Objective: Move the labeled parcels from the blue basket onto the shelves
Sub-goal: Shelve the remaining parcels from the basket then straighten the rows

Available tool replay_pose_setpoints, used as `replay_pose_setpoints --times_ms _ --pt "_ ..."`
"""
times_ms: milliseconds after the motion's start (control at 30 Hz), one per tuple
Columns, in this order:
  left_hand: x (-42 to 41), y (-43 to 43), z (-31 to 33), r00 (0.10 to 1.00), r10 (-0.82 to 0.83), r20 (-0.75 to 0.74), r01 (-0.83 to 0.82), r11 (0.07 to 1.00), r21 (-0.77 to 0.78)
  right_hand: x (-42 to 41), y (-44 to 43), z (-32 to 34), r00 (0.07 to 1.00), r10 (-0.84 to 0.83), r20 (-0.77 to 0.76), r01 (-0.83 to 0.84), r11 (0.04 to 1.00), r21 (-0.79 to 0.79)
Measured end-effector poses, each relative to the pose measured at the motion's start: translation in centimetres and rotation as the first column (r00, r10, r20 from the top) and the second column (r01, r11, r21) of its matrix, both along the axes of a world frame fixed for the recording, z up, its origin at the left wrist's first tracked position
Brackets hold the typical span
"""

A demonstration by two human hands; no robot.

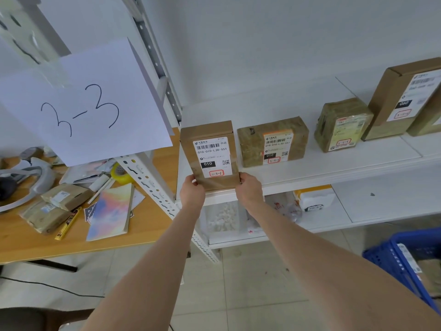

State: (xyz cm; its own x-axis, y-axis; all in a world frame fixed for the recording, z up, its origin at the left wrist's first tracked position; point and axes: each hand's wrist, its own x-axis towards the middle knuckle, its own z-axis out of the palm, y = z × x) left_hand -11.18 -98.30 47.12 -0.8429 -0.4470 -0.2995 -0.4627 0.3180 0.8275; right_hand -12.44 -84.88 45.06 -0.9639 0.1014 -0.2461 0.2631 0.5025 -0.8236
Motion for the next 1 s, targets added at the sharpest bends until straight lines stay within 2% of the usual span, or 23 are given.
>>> replay_pose_setpoints --times_ms 233,733,1000 --pt "-1.0 -0.2 0.2 1.0 -0.007 0.017 0.007 0.999 -0.034 -1.0 -0.4 0.1 1.0 0.031 0.006 -0.031 1.0 0.005" --pt "-4.1 -1.3 -0.8 0.995 -0.076 -0.06 0.071 0.994 -0.089 -4.1 -2.1 0.3 1.0 0.021 0.001 -0.021 0.997 0.078" --pt "-4.8 -1.4 -0.7 0.995 -0.076 -0.056 0.072 0.994 -0.08 -4.8 -2.3 0.5 1.0 0.013 -0.006 -0.013 0.999 0.046"
